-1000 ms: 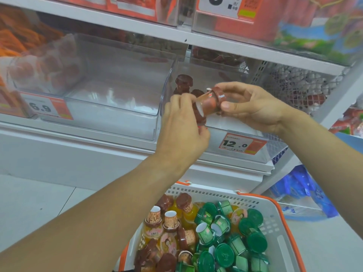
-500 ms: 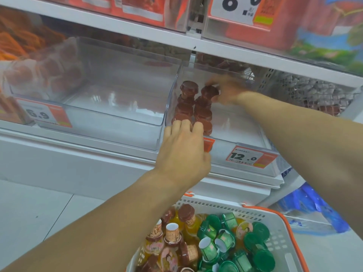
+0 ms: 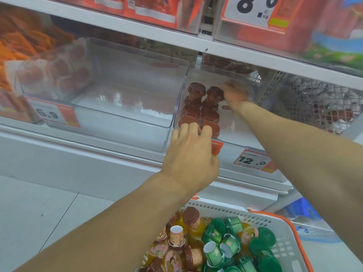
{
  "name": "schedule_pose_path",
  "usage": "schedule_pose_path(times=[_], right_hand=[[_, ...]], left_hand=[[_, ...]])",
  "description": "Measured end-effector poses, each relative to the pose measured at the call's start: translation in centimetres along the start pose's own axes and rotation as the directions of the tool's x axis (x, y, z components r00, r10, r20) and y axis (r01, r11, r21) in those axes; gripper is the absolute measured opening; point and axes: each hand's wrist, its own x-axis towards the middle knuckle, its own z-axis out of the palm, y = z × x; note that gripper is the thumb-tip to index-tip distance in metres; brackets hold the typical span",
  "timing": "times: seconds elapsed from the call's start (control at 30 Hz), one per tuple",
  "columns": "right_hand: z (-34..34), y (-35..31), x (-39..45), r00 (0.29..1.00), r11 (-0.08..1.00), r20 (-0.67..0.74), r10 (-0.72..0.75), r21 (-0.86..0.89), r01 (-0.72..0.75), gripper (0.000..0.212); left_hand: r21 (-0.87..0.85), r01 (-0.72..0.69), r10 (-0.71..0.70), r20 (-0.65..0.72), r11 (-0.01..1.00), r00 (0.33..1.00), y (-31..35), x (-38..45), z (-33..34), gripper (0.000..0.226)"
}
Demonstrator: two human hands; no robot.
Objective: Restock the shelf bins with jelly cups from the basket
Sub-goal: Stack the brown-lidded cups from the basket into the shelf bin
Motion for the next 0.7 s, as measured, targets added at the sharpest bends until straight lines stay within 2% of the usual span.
schedule_pose_path(times=[0.1, 0.17, 0.4, 0.6, 0.7], right_hand=[[0.1, 0.5, -0.2, 0.975, 0.966, 0.05, 0.218, 0.132, -0.223, 0.039], [0.2, 1.2, -0.2, 0.949, 0.937, 0.123, 0.29, 0.167, -0.307, 0.043], [0.1, 2.0, 0.4, 0.948, 0.913, 0.145, 0.283, 0.263, -0.313, 0.032], [0.3, 2.2, 0.0, 0.933, 0.835, 0.179, 0.312, 0.417, -0.359, 0.044], [0.6, 2.5, 0.0, 0.929, 0.825, 0.199, 0.311, 0.43, -0.368, 0.032]], left_hand=[[-0.007, -0.011, 0.011, -0.009, 1.0, 1.0, -0.2, 0.0, 0.1, 0.035], [-0.014, -0.014, 0.014, -0.012, 1.0, 1.0, -0.3, 0.0, 0.2, 0.035], [-0.012, -0.011, 0.011, -0.021, 1.0, 1.0, -0.3, 0.0, 0.3, 0.036], [-0.008, -0.004, 0.003, -0.023, 1.0, 1.0, -0.2, 0.1, 0.4, 0.035], [-0.011, -0.001, 0.001, -0.028, 1.0, 1.0, -0.2, 0.1, 0.4, 0.035]])
